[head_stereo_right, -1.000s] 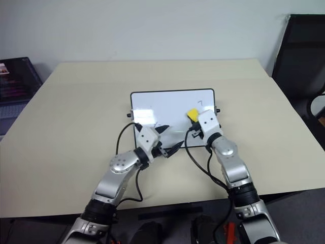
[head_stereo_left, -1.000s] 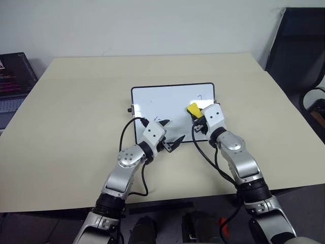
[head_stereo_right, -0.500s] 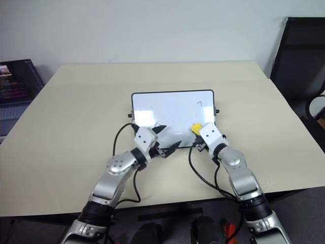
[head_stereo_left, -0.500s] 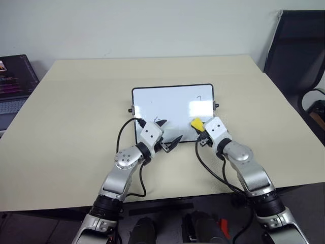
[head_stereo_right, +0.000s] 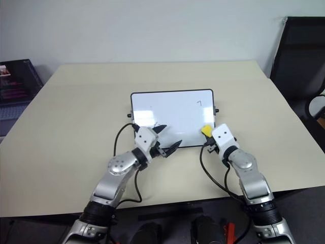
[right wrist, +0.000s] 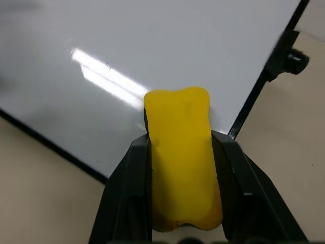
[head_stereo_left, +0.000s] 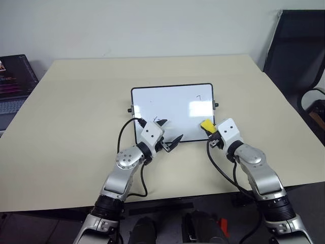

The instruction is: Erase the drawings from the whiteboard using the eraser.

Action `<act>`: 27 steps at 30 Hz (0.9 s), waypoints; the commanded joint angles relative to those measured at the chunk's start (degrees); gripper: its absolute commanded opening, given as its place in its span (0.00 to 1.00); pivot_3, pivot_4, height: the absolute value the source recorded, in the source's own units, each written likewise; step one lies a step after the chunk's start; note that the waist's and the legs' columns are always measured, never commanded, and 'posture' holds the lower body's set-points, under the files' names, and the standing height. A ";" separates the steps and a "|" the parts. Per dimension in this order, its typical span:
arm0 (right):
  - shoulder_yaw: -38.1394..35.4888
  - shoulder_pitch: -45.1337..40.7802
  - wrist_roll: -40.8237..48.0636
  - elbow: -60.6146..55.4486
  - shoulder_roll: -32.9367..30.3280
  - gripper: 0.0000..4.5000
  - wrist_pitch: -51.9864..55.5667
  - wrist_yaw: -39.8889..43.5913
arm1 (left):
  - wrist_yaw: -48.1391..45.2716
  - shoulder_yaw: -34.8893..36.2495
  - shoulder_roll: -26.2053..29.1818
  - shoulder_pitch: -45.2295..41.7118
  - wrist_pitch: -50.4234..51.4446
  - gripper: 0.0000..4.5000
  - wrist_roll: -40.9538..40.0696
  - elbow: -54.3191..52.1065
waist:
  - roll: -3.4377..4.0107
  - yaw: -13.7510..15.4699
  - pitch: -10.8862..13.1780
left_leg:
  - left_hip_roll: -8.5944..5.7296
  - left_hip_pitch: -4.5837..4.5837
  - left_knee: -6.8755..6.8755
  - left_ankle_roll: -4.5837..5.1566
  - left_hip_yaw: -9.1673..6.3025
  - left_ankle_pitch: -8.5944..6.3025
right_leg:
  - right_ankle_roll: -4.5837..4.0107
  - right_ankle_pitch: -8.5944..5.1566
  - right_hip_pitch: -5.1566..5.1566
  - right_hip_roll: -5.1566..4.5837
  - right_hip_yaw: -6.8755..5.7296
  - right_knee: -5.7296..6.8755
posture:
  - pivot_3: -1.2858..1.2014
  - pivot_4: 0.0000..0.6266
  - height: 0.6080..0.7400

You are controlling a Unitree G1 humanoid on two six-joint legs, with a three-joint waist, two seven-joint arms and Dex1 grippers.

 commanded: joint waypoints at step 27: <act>-2.83 -10.89 0.13 9.86 4.65 0.27 -12.57 -7.38 | 7.79 -1.64 -8.14 -10.60 -14.30 1.00 6.40 12.61 | 0.00 0.13 0.00 | -0.06 -0.77 0.00 -0.04 -0.03 -0.03 | 0.41 0.22 -0.64 0.00 0.02 0.05 | 0.52 0.24 1.00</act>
